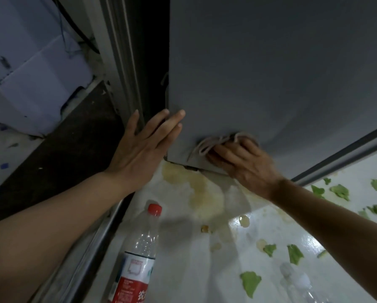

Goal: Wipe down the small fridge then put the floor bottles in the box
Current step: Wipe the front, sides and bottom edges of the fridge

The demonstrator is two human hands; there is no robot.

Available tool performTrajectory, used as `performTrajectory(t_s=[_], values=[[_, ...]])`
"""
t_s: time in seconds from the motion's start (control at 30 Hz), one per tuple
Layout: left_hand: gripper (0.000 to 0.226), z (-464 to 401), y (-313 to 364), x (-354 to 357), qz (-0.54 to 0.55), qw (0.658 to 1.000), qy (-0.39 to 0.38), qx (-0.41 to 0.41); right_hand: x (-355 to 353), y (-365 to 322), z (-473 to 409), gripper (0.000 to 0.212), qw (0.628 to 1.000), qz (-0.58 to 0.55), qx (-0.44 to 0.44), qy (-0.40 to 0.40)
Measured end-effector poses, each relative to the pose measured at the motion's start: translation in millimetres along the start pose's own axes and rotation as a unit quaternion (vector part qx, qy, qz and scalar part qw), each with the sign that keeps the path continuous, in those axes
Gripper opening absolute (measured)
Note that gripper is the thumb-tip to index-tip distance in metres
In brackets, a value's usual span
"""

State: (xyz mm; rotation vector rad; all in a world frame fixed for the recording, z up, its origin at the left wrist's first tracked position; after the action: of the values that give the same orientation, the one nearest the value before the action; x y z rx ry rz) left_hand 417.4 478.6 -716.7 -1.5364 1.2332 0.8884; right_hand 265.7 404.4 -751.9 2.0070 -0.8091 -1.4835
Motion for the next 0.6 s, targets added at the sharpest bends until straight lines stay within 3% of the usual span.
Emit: performTrajectory(t_s=[0.1, 0.17, 0.3, 0.37, 0.47, 0.6], values=[[0.070, 5.5, -9.2, 3.2, 0.012, 1.000, -0.004, -0.002, -11.5, 21.0, -13.1, 0.047, 0.995, -0.019, 0.080, 0.061], [0.072, 11.3, -15.5, 7.6, 0.020, 0.999, -0.022, -0.014, -5.9, 11.0, -17.3, 0.048, 0.995, -0.034, 0.078, 0.053], [0.081, 23.7, -23.9, 20.1, 0.051, 0.994, -0.090, -0.045, 28.6, -45.1, -23.3, 0.062, 0.991, -0.054, -0.069, -0.105], [0.082, 27.8, -30.7, 22.4, 0.069, 0.989, -0.103, -0.075, 28.5, -49.5, -29.2, 0.064, 0.988, -0.040, -0.086, -0.121], [0.081, 31.5, -41.4, 22.7, 0.127, 0.980, -0.094, -0.121, 5.6, -26.7, -45.2, 0.055, 0.997, -0.002, -0.062, -0.036], [0.075, 35.6, -53.0, 20.8, 0.218, 0.957, -0.068, -0.177, -32.1, 16.6, -81.0, 0.040, 0.992, -0.042, 0.075, 0.096]])
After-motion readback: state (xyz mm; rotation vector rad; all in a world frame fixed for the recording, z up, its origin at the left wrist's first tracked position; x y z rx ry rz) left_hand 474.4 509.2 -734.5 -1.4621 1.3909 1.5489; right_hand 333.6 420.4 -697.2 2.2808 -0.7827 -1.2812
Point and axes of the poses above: each hand's wrist, its own z-axis away from the middle knuckle, its own x-axis out of the palm, y = z × x, the point moved 8 cm from there along -z, towards the middle knuckle
